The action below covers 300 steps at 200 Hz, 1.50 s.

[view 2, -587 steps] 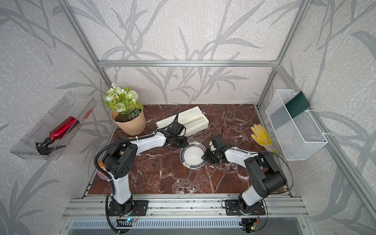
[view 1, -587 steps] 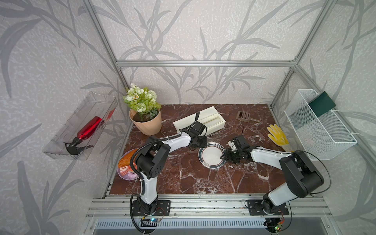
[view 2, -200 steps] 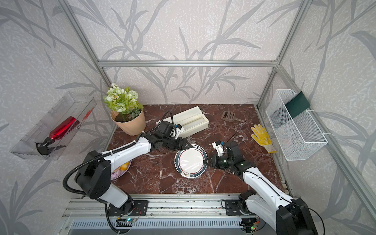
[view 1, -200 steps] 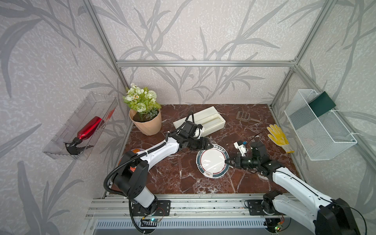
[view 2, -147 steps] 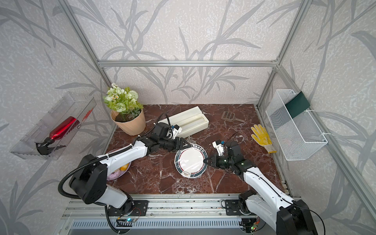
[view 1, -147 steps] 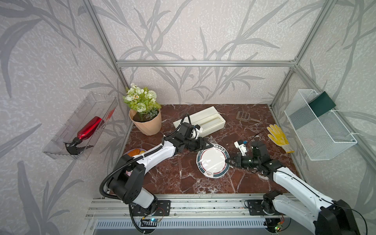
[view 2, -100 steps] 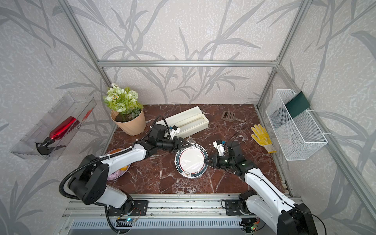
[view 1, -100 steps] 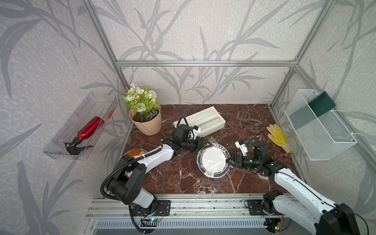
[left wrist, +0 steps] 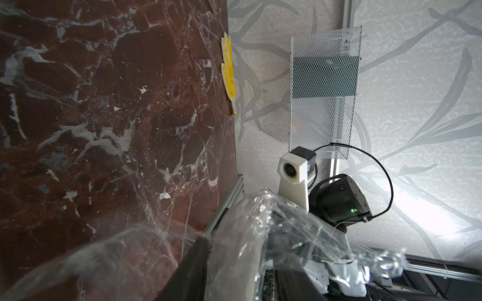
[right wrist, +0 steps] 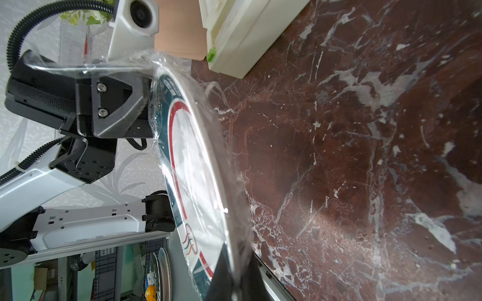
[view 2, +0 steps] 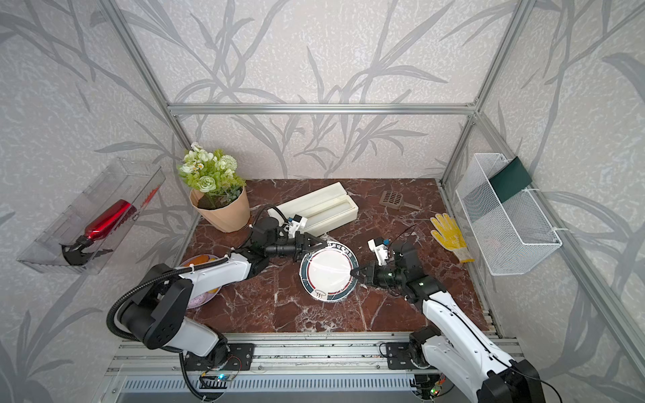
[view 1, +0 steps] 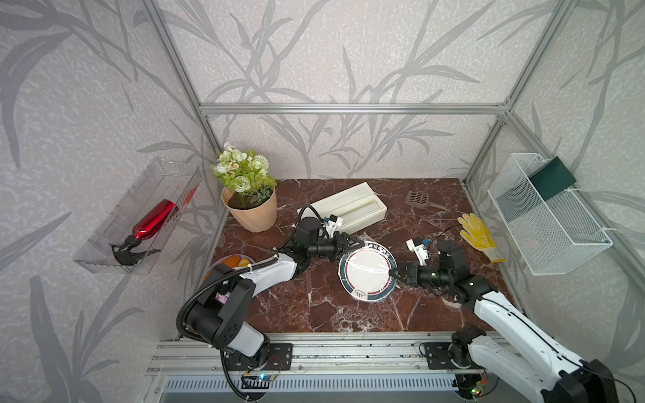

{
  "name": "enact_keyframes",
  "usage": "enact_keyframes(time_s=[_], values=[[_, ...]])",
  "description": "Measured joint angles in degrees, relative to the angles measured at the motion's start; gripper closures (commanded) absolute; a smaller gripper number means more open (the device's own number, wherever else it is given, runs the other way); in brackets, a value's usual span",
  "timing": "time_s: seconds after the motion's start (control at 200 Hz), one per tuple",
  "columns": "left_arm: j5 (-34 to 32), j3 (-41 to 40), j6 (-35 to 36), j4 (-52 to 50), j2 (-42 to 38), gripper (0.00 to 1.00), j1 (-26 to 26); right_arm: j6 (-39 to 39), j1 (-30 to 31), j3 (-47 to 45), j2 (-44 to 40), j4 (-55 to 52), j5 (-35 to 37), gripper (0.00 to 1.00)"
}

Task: Wrap the plate with plastic wrap
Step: Cover the plate with plastic wrap.

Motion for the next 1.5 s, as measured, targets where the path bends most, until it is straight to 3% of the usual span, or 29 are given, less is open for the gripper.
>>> enact_keyframes(time_s=[0.305,0.65,0.785,0.905,1.02,1.295,1.5], values=[[0.26,-1.31,-2.14,3.72,-0.52,0.63,-0.26,2.01,-0.13,0.00,-1.42,0.00,0.57,1.00],[0.63,-1.31,0.37,3.10,-0.66,0.82,-0.98,3.91,-0.83,0.02,-2.89,-0.85,0.96,1.00],[0.17,-1.29,4.55,-1.31,-2.86,0.82,-1.49,3.85,-0.79,1.11,-3.28,-2.84,0.74,0.89],[0.76,0.26,9.81,-10.58,-7.39,0.82,-4.00,1.66,-0.42,2.67,-3.28,-5.18,2.84,0.71],[1.14,2.82,15.28,-18.38,-10.62,0.84,-6.27,-1.79,-0.24,5.62,-3.93,-8.57,4.83,0.62],[1.99,3.65,21.29,-25.79,-11.28,0.90,-6.51,-9.14,-0.04,11.82,-5.51,-15.41,9.51,0.55],[1.51,3.89,24.26,-30.47,-11.15,0.90,-6.49,-16.74,0.24,18.01,-6.69,-22.67,10.47,0.58]])
